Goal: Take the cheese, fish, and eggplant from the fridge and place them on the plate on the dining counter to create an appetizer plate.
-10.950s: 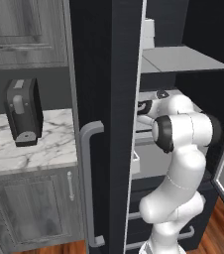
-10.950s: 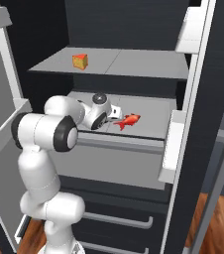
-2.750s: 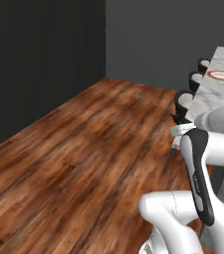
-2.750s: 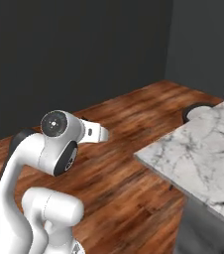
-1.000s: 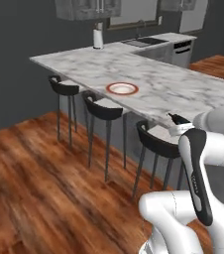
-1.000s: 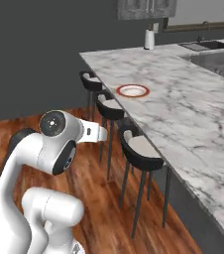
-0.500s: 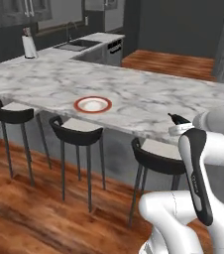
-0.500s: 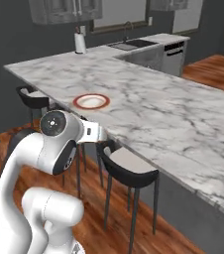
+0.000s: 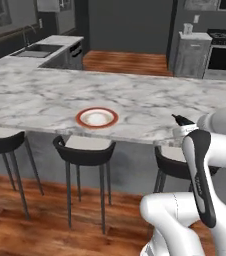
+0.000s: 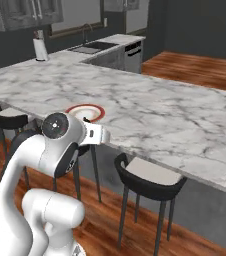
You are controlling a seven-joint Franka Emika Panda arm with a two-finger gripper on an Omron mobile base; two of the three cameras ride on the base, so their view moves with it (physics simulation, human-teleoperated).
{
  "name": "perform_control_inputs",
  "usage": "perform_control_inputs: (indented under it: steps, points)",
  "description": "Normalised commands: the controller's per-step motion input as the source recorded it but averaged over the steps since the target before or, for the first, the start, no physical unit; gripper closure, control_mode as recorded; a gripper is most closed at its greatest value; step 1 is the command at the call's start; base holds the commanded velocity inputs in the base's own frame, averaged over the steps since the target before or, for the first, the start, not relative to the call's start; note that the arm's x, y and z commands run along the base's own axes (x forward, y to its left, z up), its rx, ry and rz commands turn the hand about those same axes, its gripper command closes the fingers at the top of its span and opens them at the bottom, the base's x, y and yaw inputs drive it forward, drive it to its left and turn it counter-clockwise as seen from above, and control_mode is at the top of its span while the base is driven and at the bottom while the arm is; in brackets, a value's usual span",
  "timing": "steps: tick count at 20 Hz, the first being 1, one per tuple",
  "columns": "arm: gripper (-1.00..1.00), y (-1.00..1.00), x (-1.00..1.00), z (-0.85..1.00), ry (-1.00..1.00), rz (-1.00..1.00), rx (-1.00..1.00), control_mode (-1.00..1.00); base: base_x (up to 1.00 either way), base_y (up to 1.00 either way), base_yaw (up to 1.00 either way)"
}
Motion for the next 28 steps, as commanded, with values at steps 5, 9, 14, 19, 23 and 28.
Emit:
perform_control_inputs:
  steps: [5,9,14,19,23,28]
  points:
    - [1.0,0.0,0.0,0.0,0.0,0.0,0.0,1.0,0.06,1.0,-0.36]
    - [1.0,0.0,0.0,0.0,0.0,0.0,0.0,1.0,0.24,1.0,-0.36]
    - [1.0,0.0,0.0,0.0,0.0,0.0,0.0,1.0,0.39,1.0,-0.38]
    - [1.0,0.0,0.0,0.0,0.0,0.0,0.0,1.0,0.6,0.94,-0.38]
    - [1.0,0.0,0.0,0.0,0.0,0.0,0.0,1.0,0.9,0.28,-0.3]
    - [1.0,0.0,0.0,0.0,0.0,0.0,0.0,1.0,0.94,0.0,-0.2]
